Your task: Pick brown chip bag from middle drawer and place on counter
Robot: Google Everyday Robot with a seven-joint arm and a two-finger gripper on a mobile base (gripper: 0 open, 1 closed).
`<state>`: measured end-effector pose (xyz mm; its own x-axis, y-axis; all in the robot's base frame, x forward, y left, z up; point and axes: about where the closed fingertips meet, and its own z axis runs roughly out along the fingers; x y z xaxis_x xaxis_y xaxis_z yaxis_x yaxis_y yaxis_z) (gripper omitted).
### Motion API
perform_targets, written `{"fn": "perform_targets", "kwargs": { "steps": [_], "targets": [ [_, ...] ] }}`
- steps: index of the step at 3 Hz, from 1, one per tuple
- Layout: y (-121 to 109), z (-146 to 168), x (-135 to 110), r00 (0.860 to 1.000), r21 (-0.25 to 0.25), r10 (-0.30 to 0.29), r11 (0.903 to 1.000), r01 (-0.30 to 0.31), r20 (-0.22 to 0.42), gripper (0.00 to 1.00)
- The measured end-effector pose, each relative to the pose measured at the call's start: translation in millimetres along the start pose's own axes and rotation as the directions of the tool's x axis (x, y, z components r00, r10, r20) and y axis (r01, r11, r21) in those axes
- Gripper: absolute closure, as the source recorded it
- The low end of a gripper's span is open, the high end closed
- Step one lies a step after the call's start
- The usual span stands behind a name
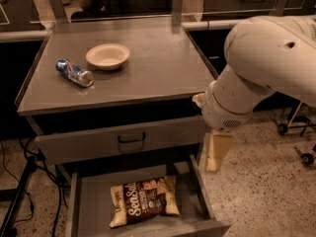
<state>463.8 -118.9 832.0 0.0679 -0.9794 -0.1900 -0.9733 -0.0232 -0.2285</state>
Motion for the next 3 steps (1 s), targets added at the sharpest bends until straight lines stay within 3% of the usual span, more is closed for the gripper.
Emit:
{"fn": "perform_targets", "kwargs": {
  "steps": [1,3],
  "targets": [
    [0,0,0,1.0,0.0,0.0,1.0,0.0,0.0,0.0],
    [27,44,-34,0.998,-0.069,0.001,0.9976,0.003,0.061,0.0]
  ]
}}
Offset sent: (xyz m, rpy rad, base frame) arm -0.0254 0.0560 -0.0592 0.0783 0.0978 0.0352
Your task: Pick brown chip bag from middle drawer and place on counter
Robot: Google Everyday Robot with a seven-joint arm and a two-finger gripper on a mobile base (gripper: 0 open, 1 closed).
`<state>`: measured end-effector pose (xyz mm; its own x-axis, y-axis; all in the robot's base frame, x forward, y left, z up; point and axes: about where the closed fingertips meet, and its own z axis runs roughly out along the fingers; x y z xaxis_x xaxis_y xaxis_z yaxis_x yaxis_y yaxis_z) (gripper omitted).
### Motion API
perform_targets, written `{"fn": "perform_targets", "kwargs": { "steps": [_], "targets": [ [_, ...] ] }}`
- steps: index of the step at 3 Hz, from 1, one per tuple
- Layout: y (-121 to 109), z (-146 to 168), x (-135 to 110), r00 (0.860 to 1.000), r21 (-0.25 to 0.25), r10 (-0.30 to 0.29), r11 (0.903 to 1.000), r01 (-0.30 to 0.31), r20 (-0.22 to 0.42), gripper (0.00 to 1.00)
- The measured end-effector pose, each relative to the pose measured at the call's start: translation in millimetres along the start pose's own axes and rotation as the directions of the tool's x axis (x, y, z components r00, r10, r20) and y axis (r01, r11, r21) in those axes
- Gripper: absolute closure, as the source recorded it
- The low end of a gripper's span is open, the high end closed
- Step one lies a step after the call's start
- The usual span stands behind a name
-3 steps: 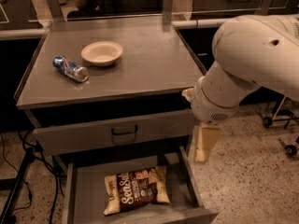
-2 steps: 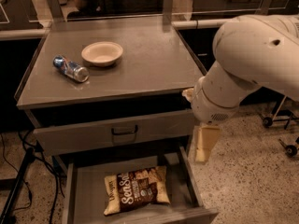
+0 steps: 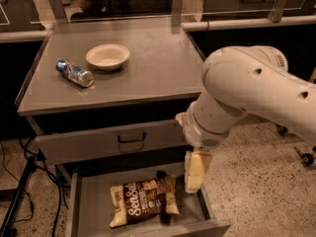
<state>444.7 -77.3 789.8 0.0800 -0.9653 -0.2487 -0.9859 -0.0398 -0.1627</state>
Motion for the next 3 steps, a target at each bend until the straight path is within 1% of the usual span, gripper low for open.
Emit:
{"fn": "perform_targets", "kwargs": {
  "steps": [1,2,3],
  "targets": [
    [-7,57,-14,1.0,-0.034,0.0,0.9994,-0.001,-0.011,0.0],
    [-1,64,-16,1.0,-0.044,-0.002,0.999,0.002,0.0,0.0],
    [5,107,-18,1.0,-0.067,-0.002,0.9978,0.001,-0.028,0.0]
  ]
}}
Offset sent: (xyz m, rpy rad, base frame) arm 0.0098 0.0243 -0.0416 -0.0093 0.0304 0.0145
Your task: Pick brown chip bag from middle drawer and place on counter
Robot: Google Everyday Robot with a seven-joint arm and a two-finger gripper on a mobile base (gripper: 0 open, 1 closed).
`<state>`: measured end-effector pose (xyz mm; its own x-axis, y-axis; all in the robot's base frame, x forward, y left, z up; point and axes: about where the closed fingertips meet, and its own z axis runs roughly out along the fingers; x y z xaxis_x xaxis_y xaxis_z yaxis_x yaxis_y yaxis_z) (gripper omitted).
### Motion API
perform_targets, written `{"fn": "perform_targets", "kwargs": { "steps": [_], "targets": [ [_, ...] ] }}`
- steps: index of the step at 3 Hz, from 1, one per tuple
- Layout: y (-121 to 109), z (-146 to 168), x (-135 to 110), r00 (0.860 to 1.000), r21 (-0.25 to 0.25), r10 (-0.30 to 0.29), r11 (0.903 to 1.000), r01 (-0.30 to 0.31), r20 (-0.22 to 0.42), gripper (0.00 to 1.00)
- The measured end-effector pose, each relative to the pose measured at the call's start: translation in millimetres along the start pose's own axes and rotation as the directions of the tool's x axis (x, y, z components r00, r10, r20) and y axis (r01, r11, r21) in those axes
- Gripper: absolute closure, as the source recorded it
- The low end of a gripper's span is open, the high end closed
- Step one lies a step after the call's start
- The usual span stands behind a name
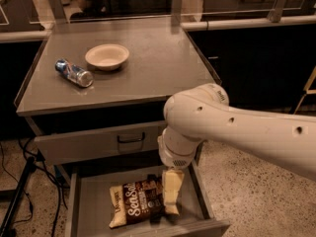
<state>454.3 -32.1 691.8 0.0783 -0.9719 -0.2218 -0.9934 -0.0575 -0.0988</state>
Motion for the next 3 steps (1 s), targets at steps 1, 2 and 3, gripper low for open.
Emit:
{"fn": "perform_targets", "kwargs": {
  "steps": [1,2,3],
  "targets": [
    [-6,43,11,0.999,-0.011,0.016,0.9998,-0.017,-0.041,0.0],
    [-12,105,42,0.996,-0.029,0.063,0.9975,-0.065,-0.066,0.0],
    [-12,106,42,0.996,-0.031,0.063,0.9974,-0.065,-0.066,0.0]
  ]
}}
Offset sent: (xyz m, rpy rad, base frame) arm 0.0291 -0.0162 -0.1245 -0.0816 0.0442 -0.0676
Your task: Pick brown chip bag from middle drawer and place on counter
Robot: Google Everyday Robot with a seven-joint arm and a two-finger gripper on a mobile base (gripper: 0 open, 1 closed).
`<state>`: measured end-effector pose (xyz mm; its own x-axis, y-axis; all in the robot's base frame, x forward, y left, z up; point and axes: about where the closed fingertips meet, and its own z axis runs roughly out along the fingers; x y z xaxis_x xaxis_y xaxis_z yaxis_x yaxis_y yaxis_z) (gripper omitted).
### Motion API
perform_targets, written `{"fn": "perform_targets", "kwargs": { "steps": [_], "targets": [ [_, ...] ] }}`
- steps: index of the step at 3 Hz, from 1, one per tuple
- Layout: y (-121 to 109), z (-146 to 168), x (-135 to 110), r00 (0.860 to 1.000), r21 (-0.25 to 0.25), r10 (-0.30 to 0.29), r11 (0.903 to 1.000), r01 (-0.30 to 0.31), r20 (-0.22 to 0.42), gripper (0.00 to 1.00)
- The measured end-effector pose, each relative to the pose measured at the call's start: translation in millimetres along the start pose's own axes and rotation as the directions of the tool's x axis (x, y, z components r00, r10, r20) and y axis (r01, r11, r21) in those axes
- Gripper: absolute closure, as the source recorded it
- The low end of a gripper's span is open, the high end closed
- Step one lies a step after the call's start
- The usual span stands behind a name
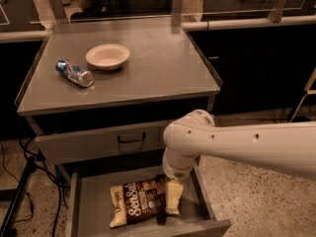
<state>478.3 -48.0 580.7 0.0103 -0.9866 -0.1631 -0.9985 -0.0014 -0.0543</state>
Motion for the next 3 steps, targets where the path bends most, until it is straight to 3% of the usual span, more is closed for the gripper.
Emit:
{"fn": "perform_targets", "kwargs": {
  "steps": [1,2,3],
  "targets": [
    [2,3,-4,1.0,-0.019,-0.008,0.9998,0.008,0.004,0.0],
    [-1,25,-17,0.999,-0.018,-0.035,0.9992,0.036,0.03,0.0],
    [-20,64,-40,0.996,0.02,-0.077,0.9969,0.076,0.051,0.0]
  ]
}}
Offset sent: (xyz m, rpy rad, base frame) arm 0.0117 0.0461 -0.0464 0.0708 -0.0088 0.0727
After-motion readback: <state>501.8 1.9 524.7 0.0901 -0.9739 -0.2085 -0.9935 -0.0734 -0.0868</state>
